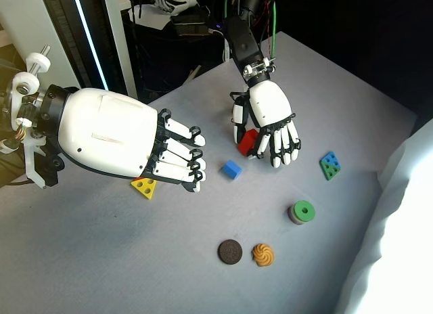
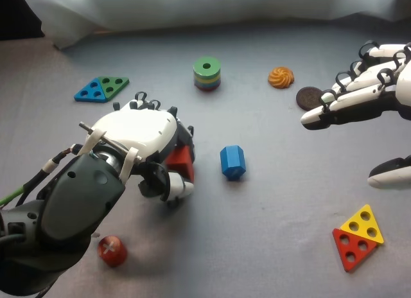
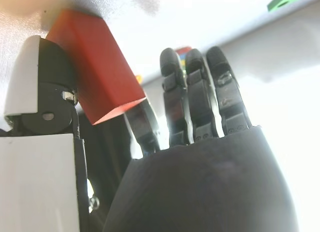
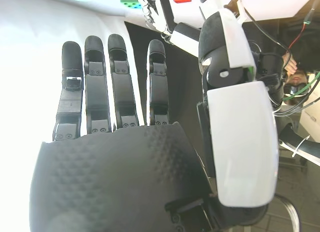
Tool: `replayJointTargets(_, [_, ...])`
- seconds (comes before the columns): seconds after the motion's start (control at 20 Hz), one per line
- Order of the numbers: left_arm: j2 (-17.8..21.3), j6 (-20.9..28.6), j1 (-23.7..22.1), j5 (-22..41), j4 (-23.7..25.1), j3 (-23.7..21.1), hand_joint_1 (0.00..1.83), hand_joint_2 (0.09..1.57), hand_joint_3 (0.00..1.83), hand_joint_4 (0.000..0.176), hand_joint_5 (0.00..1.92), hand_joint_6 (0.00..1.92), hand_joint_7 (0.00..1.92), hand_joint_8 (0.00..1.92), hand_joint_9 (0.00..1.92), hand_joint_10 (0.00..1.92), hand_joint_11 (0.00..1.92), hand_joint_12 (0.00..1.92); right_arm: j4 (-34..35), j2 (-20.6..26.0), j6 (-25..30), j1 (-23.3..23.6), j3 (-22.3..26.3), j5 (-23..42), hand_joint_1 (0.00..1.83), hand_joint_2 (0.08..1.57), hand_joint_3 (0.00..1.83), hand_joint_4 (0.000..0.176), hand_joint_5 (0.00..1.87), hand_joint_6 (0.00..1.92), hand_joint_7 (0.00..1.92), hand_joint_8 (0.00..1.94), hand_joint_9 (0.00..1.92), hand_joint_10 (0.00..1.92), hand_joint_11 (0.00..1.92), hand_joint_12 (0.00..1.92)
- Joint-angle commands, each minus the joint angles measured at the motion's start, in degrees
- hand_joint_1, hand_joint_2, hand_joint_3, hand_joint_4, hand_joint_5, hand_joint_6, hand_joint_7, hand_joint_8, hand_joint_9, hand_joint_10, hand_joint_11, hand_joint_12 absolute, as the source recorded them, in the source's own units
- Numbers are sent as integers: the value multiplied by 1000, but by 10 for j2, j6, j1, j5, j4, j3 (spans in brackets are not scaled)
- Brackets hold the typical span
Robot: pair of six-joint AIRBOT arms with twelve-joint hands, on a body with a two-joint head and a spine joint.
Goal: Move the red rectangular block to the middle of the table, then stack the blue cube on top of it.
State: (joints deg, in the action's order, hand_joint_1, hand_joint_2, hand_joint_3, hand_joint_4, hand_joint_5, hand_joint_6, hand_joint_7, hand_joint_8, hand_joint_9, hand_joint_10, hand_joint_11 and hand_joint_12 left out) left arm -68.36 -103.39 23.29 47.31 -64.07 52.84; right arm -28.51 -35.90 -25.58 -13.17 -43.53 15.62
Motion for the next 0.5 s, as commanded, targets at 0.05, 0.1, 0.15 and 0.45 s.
replayJointTargets(0.05, [4, 2, 2, 40, 30, -1, 820, 1054, 4, 55, 683, 3, 500, 0, 316, 2, 0, 542, 11, 6, 1, 3, 1, 56, 713, 1121, 0, 0, 374, 4, 380, 4, 327, 2, 0, 881])
replayJointTargets(0.1, [4, 3, 3, 40, 30, -1, 784, 1064, 7, 55, 637, 0, 483, 0, 322, 4, 0, 550, 11, 6, 1, 3, 1, 56, 717, 1124, 0, 0, 372, 3, 376, 2, 321, 0, 0, 879])
replayJointTargets(0.15, [4, 3, 3, 40, 29, -1, 771, 1071, 9, 50, 610, 0, 470, 0, 320, 2, 0, 552, 11, 6, 1, 3, 1, 56, 711, 1127, 1, 0, 367, 0, 368, 0, 319, 0, 0, 877])
replayJointTargets(0.45, [5, 3, 1, 40, 28, -3, 634, 995, 0, 34, 384, 0, 272, 0, 221, 0, 0, 518, 11, 6, 1, 2, 1, 46, 723, 1124, 0, 0, 354, 1, 363, 1, 321, 3, 0, 874])
